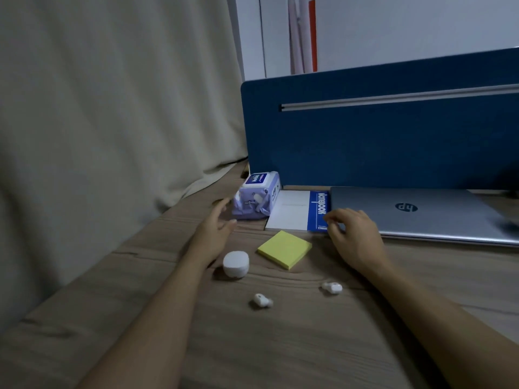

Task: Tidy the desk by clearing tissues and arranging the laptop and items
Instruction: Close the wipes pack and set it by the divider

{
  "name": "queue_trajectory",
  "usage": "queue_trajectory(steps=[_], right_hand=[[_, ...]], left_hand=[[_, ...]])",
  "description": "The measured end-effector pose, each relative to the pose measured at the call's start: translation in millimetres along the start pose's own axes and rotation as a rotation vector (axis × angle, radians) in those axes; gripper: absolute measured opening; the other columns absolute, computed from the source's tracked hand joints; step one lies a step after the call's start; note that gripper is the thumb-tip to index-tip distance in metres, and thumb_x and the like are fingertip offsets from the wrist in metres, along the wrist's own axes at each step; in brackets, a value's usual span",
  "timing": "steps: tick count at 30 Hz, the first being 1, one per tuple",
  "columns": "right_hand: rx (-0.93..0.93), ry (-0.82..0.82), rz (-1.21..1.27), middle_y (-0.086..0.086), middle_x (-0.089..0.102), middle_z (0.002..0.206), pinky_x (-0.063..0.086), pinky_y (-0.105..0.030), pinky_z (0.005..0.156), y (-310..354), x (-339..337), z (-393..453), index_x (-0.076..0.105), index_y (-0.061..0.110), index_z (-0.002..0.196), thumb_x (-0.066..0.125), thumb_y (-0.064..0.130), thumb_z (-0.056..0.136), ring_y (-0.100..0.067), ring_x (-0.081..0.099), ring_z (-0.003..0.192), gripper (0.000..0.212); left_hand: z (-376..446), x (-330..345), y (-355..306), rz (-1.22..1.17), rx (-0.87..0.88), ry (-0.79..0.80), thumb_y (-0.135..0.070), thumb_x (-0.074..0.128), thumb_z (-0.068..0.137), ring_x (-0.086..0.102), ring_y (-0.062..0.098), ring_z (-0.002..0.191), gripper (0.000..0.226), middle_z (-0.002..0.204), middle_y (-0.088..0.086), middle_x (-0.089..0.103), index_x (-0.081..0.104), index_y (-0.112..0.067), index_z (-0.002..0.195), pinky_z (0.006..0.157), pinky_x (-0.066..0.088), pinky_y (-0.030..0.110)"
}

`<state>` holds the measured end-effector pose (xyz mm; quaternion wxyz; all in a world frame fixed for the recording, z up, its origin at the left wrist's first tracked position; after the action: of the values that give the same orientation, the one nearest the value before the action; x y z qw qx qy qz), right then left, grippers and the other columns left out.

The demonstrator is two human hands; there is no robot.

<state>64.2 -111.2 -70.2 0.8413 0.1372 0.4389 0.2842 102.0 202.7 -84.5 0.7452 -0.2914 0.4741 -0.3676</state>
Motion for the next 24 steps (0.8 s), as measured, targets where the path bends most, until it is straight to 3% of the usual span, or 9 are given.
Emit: queue_trajectory(steps=[2,4,6,9,12,14,19,21,24], right_hand=[[-0.007,0.008,0.0,-0.001,0.071,0.104,0.048,-0.044,0.082,4,-5,-8,0.069,0.018,0.102,0.054,0.018,0.093,-0.023,0.057,0.097,0.018],[-0.012,0.016,-0.002,-0.003,0.071,0.103,0.049,-0.044,0.081,10,-11,-17,0.07,0.017,0.102,0.055,0.017,0.093,-0.024,0.057,0.095,0.017],[-0.016,0.029,-0.004,-0.005,0.071,0.101,0.049,-0.043,0.081,15,-18,-26,0.07,0.015,0.101,0.055,0.016,0.092,-0.025,0.058,0.093,0.018],[-0.003,0.055,0.025,-0.004,0.07,0.101,0.048,-0.042,0.083,21,-28,-43,0.069,0.015,0.101,0.052,0.016,0.093,-0.023,0.057,0.093,0.019],[0.022,0.065,0.066,-0.004,0.068,0.104,0.048,-0.036,0.084,24,-38,-57,0.069,0.014,0.105,0.051,0.016,0.093,-0.02,0.057,0.096,0.021],[0.03,0.065,0.088,-0.004,0.068,0.105,0.048,-0.033,0.083,27,-43,-65,0.068,0.014,0.108,0.053,0.015,0.093,-0.018,0.057,0.096,0.021],[0.045,0.105,0.115,0.001,0.063,0.113,0.049,-0.028,0.083,28,-46,-79,0.065,0.016,0.115,0.055,0.016,0.094,-0.011,0.057,0.096,0.024],[0.047,0.117,0.121,0.003,0.062,0.113,0.045,-0.023,0.08,27,-45,-78,0.064,0.018,0.116,0.055,0.017,0.094,-0.008,0.055,0.093,0.024],[0.06,0.156,0.129,0.004,0.06,0.114,0.045,-0.021,0.08,25,-40,-75,0.062,0.02,0.119,0.055,0.018,0.095,-0.006,0.055,0.093,0.025]], left_hand=[[-20,-9,0,-0.162,-0.1,-0.035,-0.009,0.061,0.095,0.061,0.017,0.115,0.044,0.132,0.007,0.061,0.052,-0.019,0.138,0.103,0.047,0.037],[-43,-14,-7,-0.254,-0.16,-0.021,-0.009,0.057,0.097,0.065,0.022,0.108,0.03,0.122,0.013,0.067,0.059,-0.018,0.126,0.093,0.053,0.031],[-67,-18,-16,-0.266,-0.162,0.008,-0.012,0.055,0.099,0.066,0.02,0.097,0.02,0.111,0.009,0.071,0.064,-0.022,0.113,0.078,0.055,0.021],[-99,-27,-30,-0.163,-0.106,0.037,-0.026,0.062,0.096,0.068,0.009,0.099,0.012,0.105,-0.004,0.073,0.068,-0.028,0.106,0.086,0.054,0.026],[-120,-27,-38,0.013,-0.098,0.082,-0.052,0.069,0.08,0.062,-0.013,0.085,0.032,0.098,-0.019,0.07,0.064,-0.038,0.108,0.075,0.048,0.021],[-128,-24,-41,0.102,-0.082,0.088,-0.058,0.07,0.073,0.062,-0.01,0.085,0.044,0.102,-0.021,0.066,0.058,-0.041,0.112,0.075,0.049,0.023],[-122,-14,-44,0.271,0.027,0.12,-0.05,0.068,0.079,0.061,0.009,0.098,0.04,0.118,-0.016,0.049,0.054,-0.039,0.115,0.089,0.053,0.042],[-117,-6,-47,0.251,0.072,0.144,-0.033,0.067,0.085,0.061,0.008,0.096,0.032,0.119,-0.015,0.048,0.055,-0.039,0.114,0.09,0.052,0.042],[-106,6,-48,0.257,0.125,0.154,-0.005,0.055,0.089,0.057,0.007,0.102,0.041,0.13,-0.006,0.051,0.055,-0.031,0.122,0.097,0.049,0.037]])
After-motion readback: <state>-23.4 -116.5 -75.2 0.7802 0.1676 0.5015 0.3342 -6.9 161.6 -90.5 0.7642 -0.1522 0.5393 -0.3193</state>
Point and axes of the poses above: each hand's wrist, its own z-axis towards the middle knuckle, its own x-axis out of the palm, y = z × x, the point moved 4 cm from there along z, towards the middle knuckle
